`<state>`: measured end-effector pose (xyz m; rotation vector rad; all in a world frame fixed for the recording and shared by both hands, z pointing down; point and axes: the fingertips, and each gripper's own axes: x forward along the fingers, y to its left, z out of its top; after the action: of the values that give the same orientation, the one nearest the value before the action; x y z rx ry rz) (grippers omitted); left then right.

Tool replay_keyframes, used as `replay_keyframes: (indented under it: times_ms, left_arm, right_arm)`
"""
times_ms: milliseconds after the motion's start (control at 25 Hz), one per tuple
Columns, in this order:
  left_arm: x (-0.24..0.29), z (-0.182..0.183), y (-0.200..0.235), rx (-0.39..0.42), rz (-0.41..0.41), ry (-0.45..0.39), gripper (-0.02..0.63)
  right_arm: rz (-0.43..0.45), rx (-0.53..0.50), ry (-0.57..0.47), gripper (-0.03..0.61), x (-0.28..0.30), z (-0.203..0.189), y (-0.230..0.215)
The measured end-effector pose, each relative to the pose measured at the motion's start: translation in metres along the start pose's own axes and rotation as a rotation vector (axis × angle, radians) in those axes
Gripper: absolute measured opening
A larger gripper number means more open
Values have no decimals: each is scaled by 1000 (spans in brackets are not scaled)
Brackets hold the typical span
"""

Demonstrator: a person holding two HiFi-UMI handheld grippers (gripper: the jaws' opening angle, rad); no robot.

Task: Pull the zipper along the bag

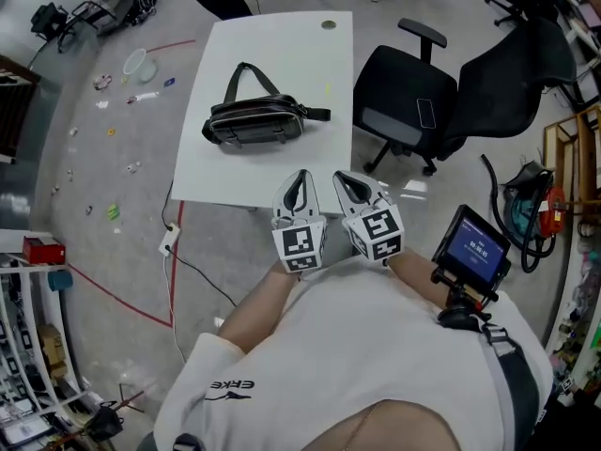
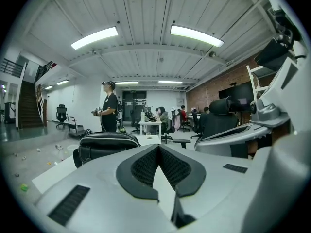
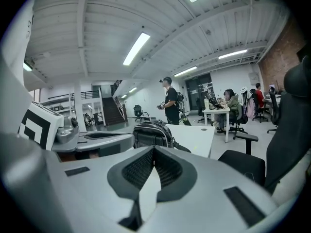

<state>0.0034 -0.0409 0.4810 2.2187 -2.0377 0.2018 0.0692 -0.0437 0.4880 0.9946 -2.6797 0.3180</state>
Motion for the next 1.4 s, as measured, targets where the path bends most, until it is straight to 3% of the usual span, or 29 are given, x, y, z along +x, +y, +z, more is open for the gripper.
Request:
replay_keyframes:
  times_ms: [200, 440, 640, 920, 1040, 1240, 1400]
  left_arm:
    - [52, -7, -3, 28, 27, 50, 2]
    - [64, -10, 6, 49, 72, 83, 2]
    - [121, -16, 7, 94, 129, 131, 2]
    - [127, -32, 22, 263, 203, 190, 2]
    - [155, -42, 19, 342, 215, 232, 3]
    - [175, -50, 23, 541, 246, 284, 9]
    - [176, -56, 30, 677, 256, 332, 85]
  right_arm:
    - [24, 14, 17, 5, 30, 4, -46]
    - [59, 1, 41, 5, 46, 2, -52]
    - [101, -9, 81, 5, 84, -2, -100]
    - [156, -23, 100, 5, 99, 1, -92]
    - [177, -15, 108, 5, 114, -2, -114]
    - [187, -3, 109, 5, 125, 0, -130]
    - [183, 7, 110, 5, 125, 2, -129]
